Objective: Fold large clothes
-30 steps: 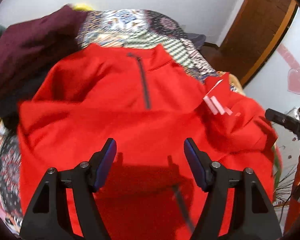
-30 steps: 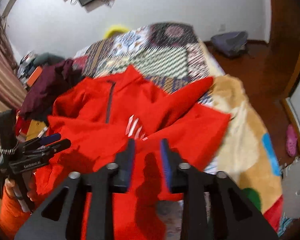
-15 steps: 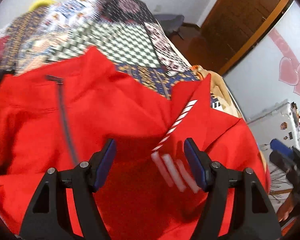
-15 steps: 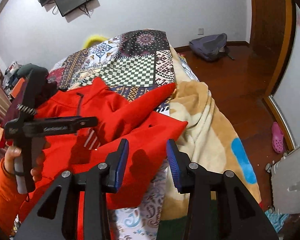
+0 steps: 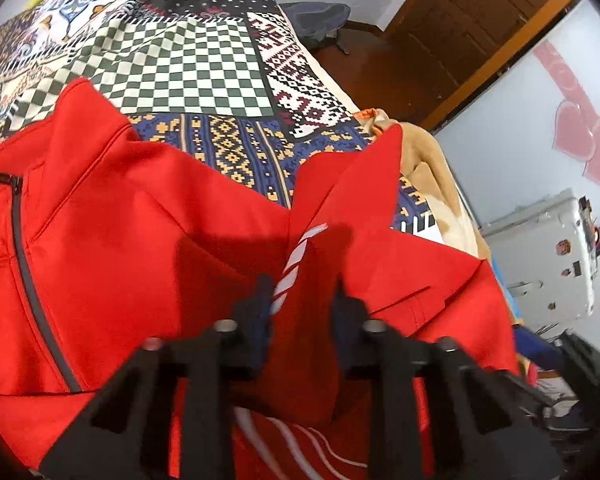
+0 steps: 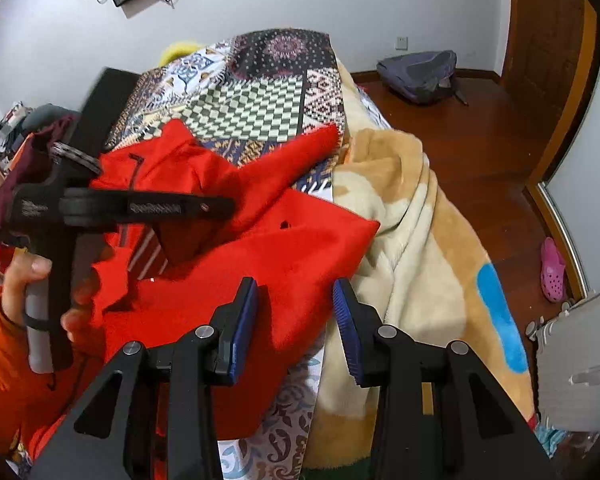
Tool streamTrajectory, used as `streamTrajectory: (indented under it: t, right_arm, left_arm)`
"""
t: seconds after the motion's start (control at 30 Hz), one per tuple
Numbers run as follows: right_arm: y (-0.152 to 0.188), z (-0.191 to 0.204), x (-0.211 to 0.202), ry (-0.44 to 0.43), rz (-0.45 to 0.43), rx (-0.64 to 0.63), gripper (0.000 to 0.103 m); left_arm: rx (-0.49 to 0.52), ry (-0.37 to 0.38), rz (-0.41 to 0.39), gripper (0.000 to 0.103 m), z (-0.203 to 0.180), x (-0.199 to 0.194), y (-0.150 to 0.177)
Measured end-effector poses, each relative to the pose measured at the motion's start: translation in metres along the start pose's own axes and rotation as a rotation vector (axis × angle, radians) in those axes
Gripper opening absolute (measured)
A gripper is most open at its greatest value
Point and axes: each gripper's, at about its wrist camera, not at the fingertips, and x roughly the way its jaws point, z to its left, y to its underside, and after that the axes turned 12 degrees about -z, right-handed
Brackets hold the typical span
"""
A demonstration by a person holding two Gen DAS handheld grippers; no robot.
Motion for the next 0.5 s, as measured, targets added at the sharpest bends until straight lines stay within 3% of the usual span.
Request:
streamTrajectory:
  t: [0.1,0.23,0.37,0.5]
  right_arm:
    - [0.004,0.000,0.004,0.003,0.017,0.010,0.036]
    - [0.009,0.000,0.012,0.013,0.040,0.003,0.040]
    - [0.010,0.006,0.013,0.030,0.045,-0.028,0.042]
    - [0.012,0.011,0.014,0.028,0.048,-0.043,0.045]
  left_arm:
    - [0.010,-0.017,-0.042,0.007,0.005,-0.017,-0.002]
    - [-0.004,-0.050,-0.163,0.005,0.017,-0.072,-0.009]
    - [-0.035,-0.102,-0.328,0.005,0.034,-0.156,-0.004]
    - [-0.098,-0.142,-0.396,0.005,0.053,-0.212,0.018]
